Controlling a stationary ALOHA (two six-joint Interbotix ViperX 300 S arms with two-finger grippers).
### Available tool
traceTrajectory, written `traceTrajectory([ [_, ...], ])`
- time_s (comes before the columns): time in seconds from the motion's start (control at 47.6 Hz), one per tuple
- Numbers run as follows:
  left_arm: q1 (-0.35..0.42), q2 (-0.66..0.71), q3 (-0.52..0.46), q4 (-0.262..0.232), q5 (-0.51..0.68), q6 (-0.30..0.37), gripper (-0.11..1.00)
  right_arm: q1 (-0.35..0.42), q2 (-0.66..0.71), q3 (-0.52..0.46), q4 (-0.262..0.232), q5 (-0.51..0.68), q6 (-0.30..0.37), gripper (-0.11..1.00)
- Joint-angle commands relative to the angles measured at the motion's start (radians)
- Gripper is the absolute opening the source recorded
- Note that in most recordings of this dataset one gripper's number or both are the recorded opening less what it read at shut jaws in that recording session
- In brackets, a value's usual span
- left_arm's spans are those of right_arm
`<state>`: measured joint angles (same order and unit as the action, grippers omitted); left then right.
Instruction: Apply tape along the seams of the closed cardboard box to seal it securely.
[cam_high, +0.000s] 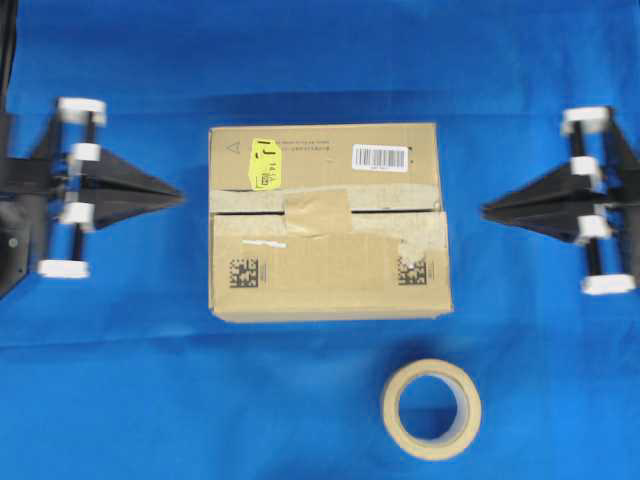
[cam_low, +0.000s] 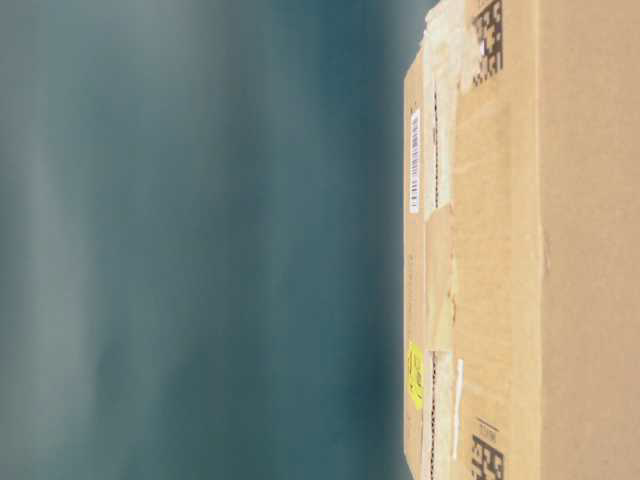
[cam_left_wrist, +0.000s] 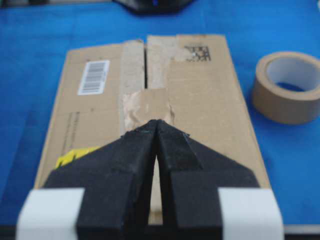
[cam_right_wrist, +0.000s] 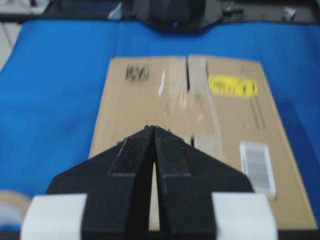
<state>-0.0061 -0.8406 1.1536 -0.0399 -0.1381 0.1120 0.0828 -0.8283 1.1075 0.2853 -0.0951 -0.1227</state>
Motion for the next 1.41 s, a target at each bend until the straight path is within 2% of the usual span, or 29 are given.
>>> traceTrajectory([
  [0.0, 0.002, -0.101, 0.038, 0.000, 0.028, -0.003, 0.00, 0.002, -0.060, 0.023, -0.003, 0.051, -0.002, -0.02],
  [0.168, 0.002, -0.267, 0.146, 0.000, 0.118, -0.011, 0.00, 0.000, -0.138, 0.104, -0.003, 0.127, -0.002, -0.02],
  [0.315, 0.002, -0.322, 0.179, -0.003, 0.196, -0.012, 0.00, -0.003, -0.141, 0.163, -0.003, 0.130, -0.002, -0.02],
  [0.504, 0.002, -0.324, 0.190, -0.003, 0.230, -0.014, 0.00, -0.009, -0.115, 0.198, -0.002, 0.114, 0.005, -0.02],
  [1.385, 0.002, -0.322, 0.190, -0.003, 0.227, -0.012, 0.00, -0.014, -0.107, 0.195, -0.003, 0.104, 0.005, -0.02],
])
